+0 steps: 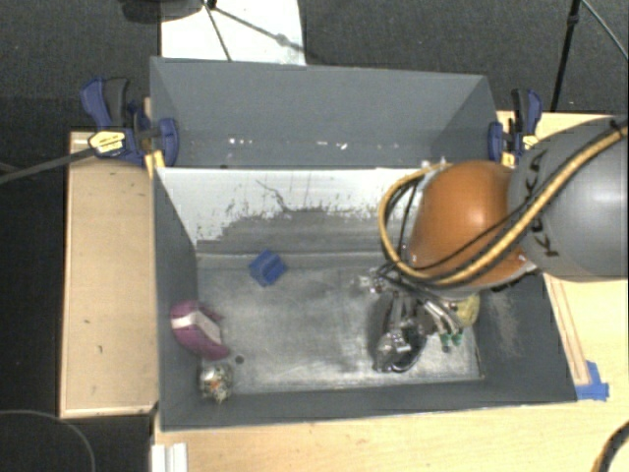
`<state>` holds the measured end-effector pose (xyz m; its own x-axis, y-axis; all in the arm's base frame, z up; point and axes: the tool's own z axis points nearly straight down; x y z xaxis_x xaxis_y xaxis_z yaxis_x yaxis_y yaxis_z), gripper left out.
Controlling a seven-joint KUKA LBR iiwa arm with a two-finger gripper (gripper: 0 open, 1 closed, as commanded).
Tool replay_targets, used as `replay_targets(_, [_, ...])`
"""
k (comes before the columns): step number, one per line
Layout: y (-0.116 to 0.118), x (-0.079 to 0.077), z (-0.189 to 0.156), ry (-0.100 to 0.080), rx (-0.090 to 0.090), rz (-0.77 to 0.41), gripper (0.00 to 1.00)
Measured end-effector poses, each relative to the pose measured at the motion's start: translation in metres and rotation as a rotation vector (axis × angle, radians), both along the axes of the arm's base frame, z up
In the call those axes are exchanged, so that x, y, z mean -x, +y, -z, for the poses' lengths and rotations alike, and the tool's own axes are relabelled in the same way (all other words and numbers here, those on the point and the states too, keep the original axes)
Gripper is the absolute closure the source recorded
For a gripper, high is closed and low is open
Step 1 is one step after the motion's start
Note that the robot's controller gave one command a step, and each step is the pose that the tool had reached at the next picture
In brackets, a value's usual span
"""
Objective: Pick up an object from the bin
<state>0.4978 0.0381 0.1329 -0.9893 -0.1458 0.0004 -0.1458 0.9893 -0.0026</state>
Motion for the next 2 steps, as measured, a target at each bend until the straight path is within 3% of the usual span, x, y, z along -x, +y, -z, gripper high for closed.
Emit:
replay_targets(1, [-0.070,-0.003,0.016,0.003,0.000,-0.093,0.00])
replay_targets(2, [-0.064,0.007,0.061,-0.011,-0.003,-0.424,0.00])
